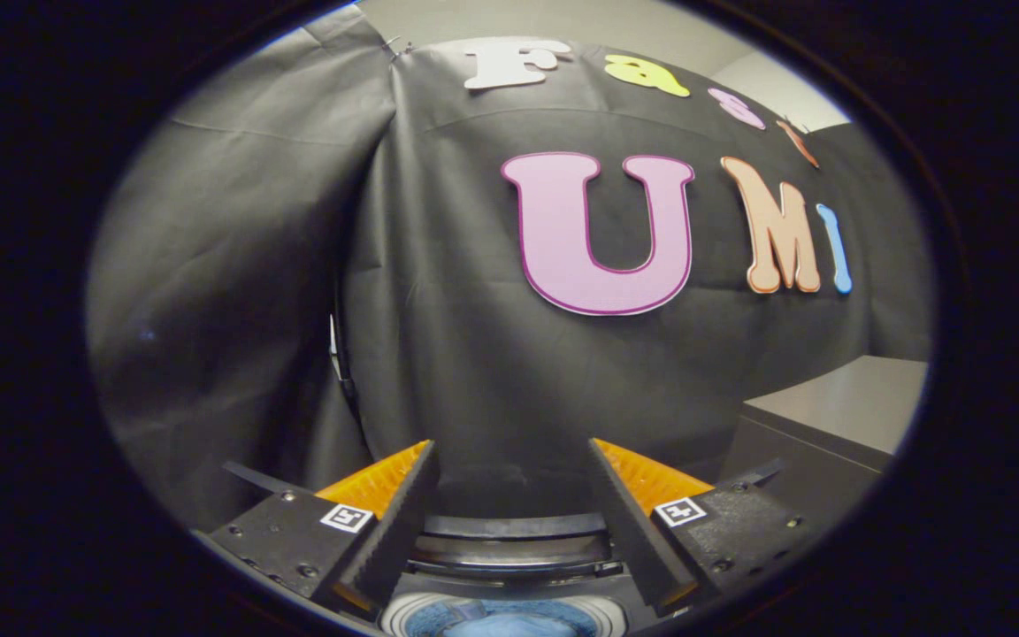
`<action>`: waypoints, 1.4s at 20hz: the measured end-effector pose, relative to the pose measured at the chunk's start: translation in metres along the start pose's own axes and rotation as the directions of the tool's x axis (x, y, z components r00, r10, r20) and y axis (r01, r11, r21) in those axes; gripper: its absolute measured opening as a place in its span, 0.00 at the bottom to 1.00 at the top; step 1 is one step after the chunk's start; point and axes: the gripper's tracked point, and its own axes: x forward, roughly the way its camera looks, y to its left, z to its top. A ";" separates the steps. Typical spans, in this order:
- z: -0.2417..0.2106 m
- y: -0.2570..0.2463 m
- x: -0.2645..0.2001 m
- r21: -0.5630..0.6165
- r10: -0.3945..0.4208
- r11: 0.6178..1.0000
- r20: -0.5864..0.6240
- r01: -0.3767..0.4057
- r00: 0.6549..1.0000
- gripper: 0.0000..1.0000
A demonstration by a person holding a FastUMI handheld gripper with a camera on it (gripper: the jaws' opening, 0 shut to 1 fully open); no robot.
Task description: Put the clothes into the washing machine and then close the washing machine lid.
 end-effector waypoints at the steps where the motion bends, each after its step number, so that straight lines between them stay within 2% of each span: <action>1: 0.000 0.001 -0.001 0.000 -0.002 1.000 -0.006 0.002 1.000 1.00; 22: -0.010 0.000 -0.021 0.001 0.038 0.999 -0.021 -0.038 0.999 1.00; 28: -0.031 0.001 -0.052 0.004 0.059 0.998 -0.038 -0.059 0.998 0.99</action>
